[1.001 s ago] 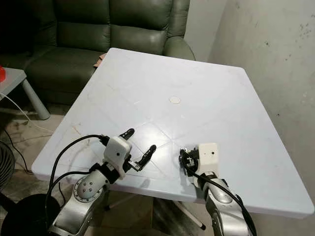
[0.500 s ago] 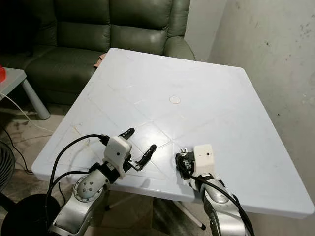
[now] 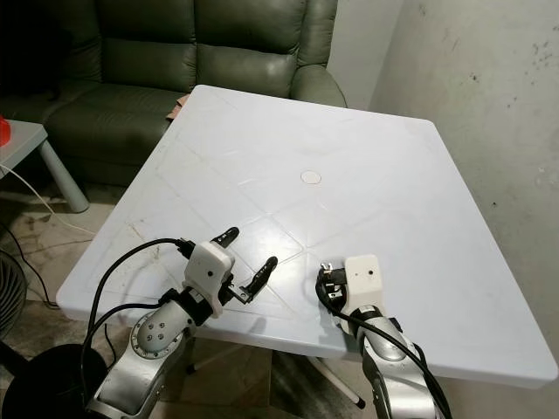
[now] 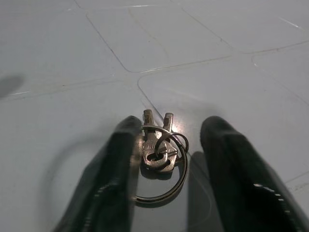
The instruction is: Hang keys on a hook
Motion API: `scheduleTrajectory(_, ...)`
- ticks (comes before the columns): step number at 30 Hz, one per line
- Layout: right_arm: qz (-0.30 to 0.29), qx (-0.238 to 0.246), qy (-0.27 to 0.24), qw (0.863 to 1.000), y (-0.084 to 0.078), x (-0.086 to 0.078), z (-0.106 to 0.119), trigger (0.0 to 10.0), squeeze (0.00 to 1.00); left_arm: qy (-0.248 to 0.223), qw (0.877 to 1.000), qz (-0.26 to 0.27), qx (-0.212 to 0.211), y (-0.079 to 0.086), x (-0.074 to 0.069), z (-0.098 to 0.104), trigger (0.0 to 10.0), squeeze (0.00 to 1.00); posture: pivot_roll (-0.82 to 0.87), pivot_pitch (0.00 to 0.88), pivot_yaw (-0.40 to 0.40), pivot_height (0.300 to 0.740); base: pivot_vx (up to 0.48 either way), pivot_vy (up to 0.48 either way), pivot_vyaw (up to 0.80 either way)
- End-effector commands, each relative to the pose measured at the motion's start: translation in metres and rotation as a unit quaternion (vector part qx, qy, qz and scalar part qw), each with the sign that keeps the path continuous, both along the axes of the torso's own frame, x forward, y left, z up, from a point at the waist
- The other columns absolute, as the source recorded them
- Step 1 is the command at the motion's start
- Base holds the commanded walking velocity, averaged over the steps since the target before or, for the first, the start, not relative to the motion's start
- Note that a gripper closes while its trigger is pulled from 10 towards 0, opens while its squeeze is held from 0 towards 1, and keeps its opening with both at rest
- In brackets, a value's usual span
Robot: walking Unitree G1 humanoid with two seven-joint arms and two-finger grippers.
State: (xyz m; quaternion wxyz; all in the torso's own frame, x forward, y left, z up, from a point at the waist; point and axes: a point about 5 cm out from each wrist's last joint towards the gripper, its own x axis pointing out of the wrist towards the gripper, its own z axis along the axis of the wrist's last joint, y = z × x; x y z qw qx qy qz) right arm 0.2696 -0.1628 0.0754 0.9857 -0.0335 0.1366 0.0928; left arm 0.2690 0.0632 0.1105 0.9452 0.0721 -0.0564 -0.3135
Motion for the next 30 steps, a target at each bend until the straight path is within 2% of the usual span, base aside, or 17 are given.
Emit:
scheduleTrajectory(1, -0.002, -0.010, 0.003, 1.000, -0.004, -0.001, -0.002, 0.0, 0.00, -0.006, 1.000, -0.003, 0.001, -0.004, 0.001, 0.002, 10.0, 0.00, 0.01, 0.038, -0.101, 0.711, 0.000, 0.000, 0.00)
scheduleTrajectory(7, 0.000, -0.011, 0.015, 1.000, -0.005, -0.003, -0.005, 0.0, 0.00, -0.007, 1.000, -0.005, 0.001, -0.004, 0.001, 0.002, 10.0, 0.00, 0.01, 0.038, -0.101, 0.711, 0.000, 0.000, 0.00)
scheduleTrajectory(9, -0.003, -0.008, 0.020, 1.000, -0.005, -0.004, -0.007, 2.9, 0.00, -0.008, 1.000, -0.005, 0.001, -0.004, 0.001, 0.002, 10.0, 0.00, 0.01, 0.038, -0.101, 0.711, 0.000, 0.000, 0.00)
scheduleTrajectory(10, -0.005, -0.005, 0.025, 1.000, -0.006, -0.005, -0.007, 2.9, 0.00, -0.008, 1.000, -0.005, 0.001, -0.004, 0.001, 0.002, 10.0, 0.00, 0.01, 0.038, -0.101, 0.711, 0.000, 0.000, 0.00)
scheduleTrajectory(11, -0.009, -0.011, 0.020, 1.000, -0.006, -0.005, -0.007, 8.1, 0.00, -0.008, 1.000, -0.004, 0.000, -0.004, 0.001, 0.003, 10.0, 0.00, 0.00, 0.043, -0.100, 0.711, 0.000, 0.000, 0.00)
scheduleTrajectory(12, -0.009, -0.011, 0.020, 1.000, -0.006, -0.005, -0.007, 8.1, 0.00, -0.008, 1.000, -0.004, 0.000, -0.004, 0.001, 0.003, 10.0, 0.00, 0.00, 0.043, -0.100, 0.711, 0.000, 0.000, 0.00)
scheduleTrajectory(13, -0.006, -0.015, 0.029, 0.999, -0.006, -0.005, -0.009, 10.0, 0.00, -0.009, 1.000, -0.004, 0.001, -0.004, 0.001, 0.003, 10.0, 0.00, 0.00, 0.043, -0.100, 0.711, 0.000, 0.000, 0.00)
scheduleTrajectory(22, -0.001, -0.017, 0.048, 0.999, -0.006, -0.005, -0.012, 10.0, 0.00, -0.009, 1.000, -0.002, 0.000, -0.004, 0.001, 0.003, 10.0, 0.00, 0.00, 0.053, -0.102, 0.711, 0.000, 0.000, 0.00)
scheduleTrajectory(24, -0.006, -0.010, 0.032, 0.999, -0.006, -0.005, -0.009, 10.0, 0.00, -0.010, 1.000, -0.001, -0.001, -0.003, 0.001, 0.003, 10.0, 0.00, 0.00, 0.053, -0.102, 0.711, 0.000, 0.000, 0.00)
scheduleTrajectory(25, -0.005, -0.011, 0.032, 0.999, -0.005, -0.005, -0.009, 8.7, 0.00, -0.010, 1.000, -0.001, -0.001, -0.003, 0.001, 0.003, 10.0, 0.00, 0.00, 0.053, -0.102, 0.711, 0.000, 0.000, 0.00)
scheduleTrajectory(26, -0.010, -0.016, 0.028, 0.999, -0.005, -0.004, -0.008, 3.4, 0.00, -0.010, 1.000, 0.000, -0.001, -0.003, 0.001, 0.003, 10.0, 0.00, 0.00, 0.053, -0.102, 0.711, 0.000, 0.000, 0.00)
scheduleTrajectory(27, -0.016, -0.022, 0.028, 0.999, -0.006, -0.004, -0.008, 0.0, 0.00, -0.010, 1.000, 0.001, -0.001, -0.003, 0.002, 0.003, 10.0, 0.00, 0.01, 0.055, -0.106, 0.711, 0.000, 0.000, 0.00)
scheduleTrajectory(30, -0.016, -0.027, 0.036, 0.999, -0.006, -0.003, -0.010, 0.0, 0.00, -0.011, 1.000, 0.001, -0.001, -0.003, 0.002, 0.004, 10.0, 0.00, 0.01, 0.055, -0.106, 0.711, 0.000, 0.000, 0.00)
